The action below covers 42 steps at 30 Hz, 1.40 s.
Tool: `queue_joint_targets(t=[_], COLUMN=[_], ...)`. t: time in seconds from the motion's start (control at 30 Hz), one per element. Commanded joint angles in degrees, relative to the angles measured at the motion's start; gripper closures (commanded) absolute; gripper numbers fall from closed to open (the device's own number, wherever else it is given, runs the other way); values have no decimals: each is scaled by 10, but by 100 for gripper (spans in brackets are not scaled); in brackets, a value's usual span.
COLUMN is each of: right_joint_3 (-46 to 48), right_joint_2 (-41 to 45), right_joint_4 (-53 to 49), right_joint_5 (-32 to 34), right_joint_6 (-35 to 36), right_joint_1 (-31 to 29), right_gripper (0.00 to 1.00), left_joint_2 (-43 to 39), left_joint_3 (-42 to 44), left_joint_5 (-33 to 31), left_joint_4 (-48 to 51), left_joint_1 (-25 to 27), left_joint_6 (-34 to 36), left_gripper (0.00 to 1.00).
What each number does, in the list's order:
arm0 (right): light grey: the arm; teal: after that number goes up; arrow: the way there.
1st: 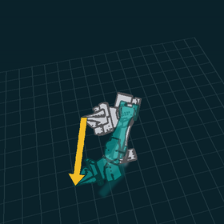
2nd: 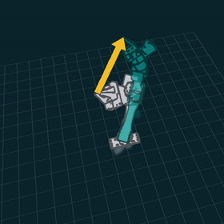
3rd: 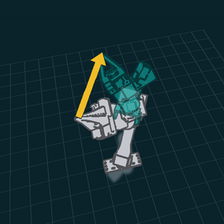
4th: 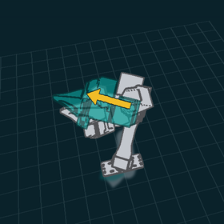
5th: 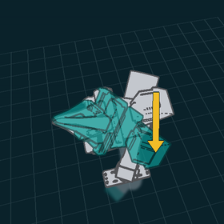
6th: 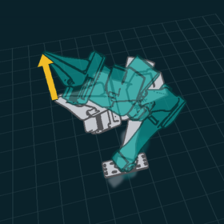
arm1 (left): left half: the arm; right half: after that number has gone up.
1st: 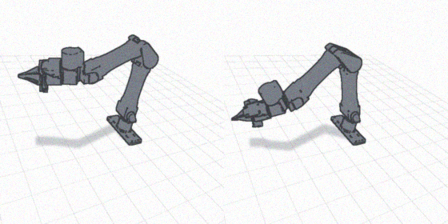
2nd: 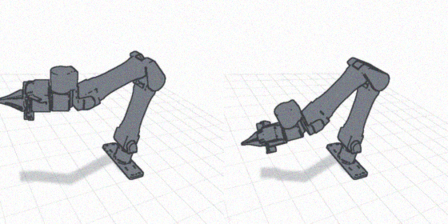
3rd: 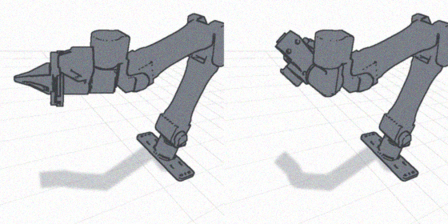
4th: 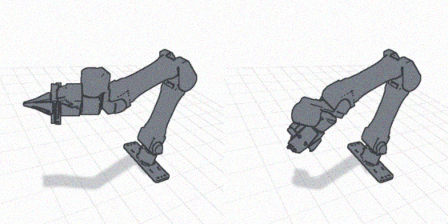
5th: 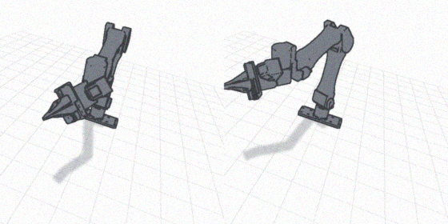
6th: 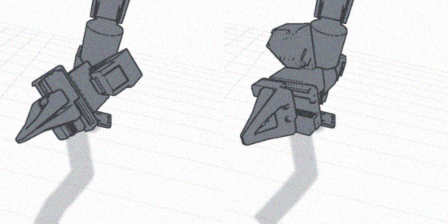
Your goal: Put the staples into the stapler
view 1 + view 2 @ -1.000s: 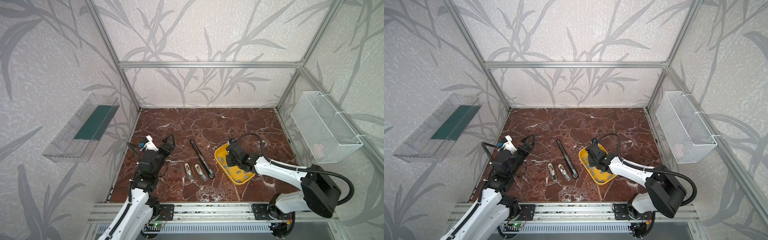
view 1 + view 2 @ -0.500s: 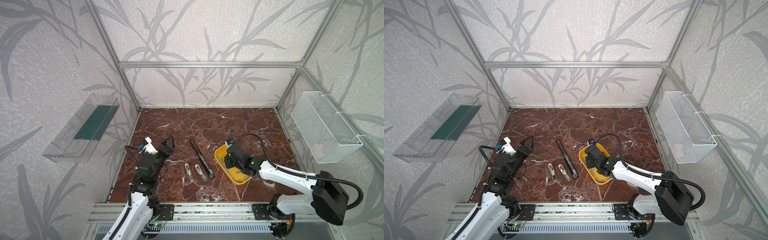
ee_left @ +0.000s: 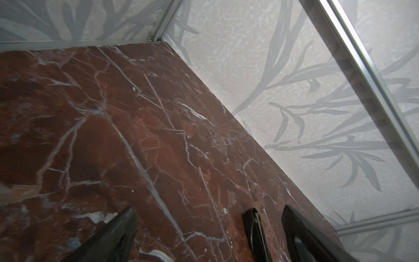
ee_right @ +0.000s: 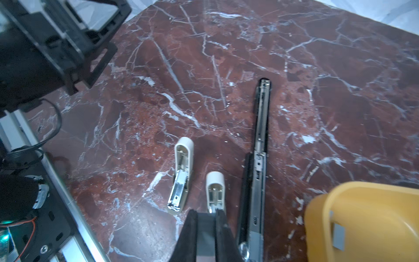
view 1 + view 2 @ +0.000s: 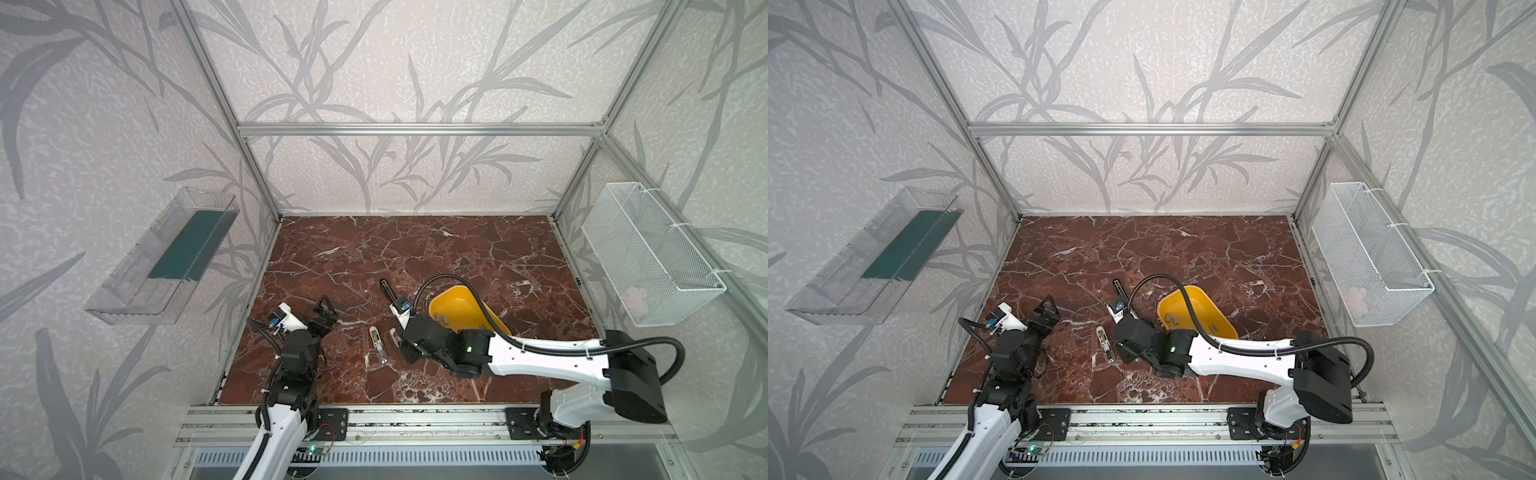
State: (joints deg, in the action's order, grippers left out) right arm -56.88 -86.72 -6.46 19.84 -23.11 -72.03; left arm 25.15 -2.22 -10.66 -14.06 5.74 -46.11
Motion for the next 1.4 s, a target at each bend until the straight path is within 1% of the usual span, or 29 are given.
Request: queue_joint_targets(t=[0.0, 0.1, 0.2, 0.33, 0.37, 0.5, 0.6, 0.67, 0.73, 0.93, 1.37], right_joint_3=[-14, -27, -30, -42, -45, -58, -62, -61, -63, -93, -104], right_joint_2=[-36, -65, -90, -108, -125, -144, -158, -166, -174, -205, -225], right_joint_4=[31, 29, 29, 29, 28, 22, 25, 37, 52, 38, 26], right_joint_5=[-7, -10, -16, -27, -26, -23, 7, 14, 13, 12, 24], right_joint_6=[-18, -24, -36, -40, -41, -55, -78, -87, -88, -89, -90], right_joint_1=[-11, -17, -20, -22, -23, -24, -29, -31, -33, -34, -35], right_gripper=[88, 88, 88, 88, 88, 88, 87, 87, 87, 87, 87], left_joint_2=[33, 80, 123, 153, 154, 142, 134, 135, 136, 138, 136], left_joint_3=[-50, -59, -77, -99, -100, -91, -81, -76, -82, -83, -87], left_joint_5=[-8, 12, 29, 60, 62, 51, 61, 67, 66, 68, 66], left_joint_4=[8, -11, -9, -9, -10, -14, -27, -42, -31, -31, -25], left_joint_1=[-10, -15, -20, -20, -20, -20, -20, -20, -20, -20, -20], left_joint_6=[22, 21, 23, 37, 38, 37, 34, 36, 39, 37, 37], left_gripper=[1, 1, 1, 2, 2, 2, 2, 2, 2, 2, 2])
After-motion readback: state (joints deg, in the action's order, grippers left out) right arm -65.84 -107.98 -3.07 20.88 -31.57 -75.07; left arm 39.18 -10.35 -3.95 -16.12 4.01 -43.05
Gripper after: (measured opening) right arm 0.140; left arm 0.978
